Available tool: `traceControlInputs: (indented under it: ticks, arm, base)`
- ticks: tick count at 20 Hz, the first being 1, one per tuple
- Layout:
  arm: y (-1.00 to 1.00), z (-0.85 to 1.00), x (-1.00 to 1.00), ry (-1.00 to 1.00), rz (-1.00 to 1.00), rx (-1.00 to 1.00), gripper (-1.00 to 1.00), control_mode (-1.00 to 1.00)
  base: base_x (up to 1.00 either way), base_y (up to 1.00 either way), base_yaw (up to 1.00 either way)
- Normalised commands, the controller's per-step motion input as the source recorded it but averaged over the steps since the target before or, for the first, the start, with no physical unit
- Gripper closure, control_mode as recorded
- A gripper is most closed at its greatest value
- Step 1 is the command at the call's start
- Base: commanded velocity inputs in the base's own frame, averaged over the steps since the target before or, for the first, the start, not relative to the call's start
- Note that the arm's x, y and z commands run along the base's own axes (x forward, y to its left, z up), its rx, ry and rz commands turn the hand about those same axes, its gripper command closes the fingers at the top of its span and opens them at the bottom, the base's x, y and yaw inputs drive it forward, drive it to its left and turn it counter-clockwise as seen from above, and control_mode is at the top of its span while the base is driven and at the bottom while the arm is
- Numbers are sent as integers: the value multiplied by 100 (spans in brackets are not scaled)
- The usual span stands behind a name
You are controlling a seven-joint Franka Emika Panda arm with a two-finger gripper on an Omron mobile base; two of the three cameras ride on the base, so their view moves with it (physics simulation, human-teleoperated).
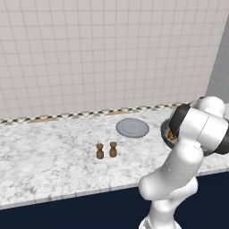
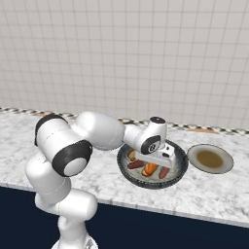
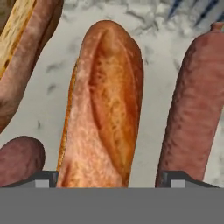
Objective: Place one bun and one sausage from the bowl on each plate.
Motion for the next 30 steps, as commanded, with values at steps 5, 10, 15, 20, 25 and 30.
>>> traceControlInputs:
  ticks: [5,10,15,20,25,30]
  arm:
    - [0,0,0,0,0,0,100,-100]
    - [0,0,0,0,0,1,100,-100]
    - [0,0,-2,0,0,0,100,-100]
    - [4,47,-37,-5,-2,0,100,-100]
    - [43,80,-81,-9,-1,0,100,-100]
    - [78,75,-15,-2,0,0,100,-100]
  base:
    - [0,0,0]
    - [0,0,0]
    - [0,0,0]
    - [0,0,0]
    - [0,0,0]
    - [0,0,0]
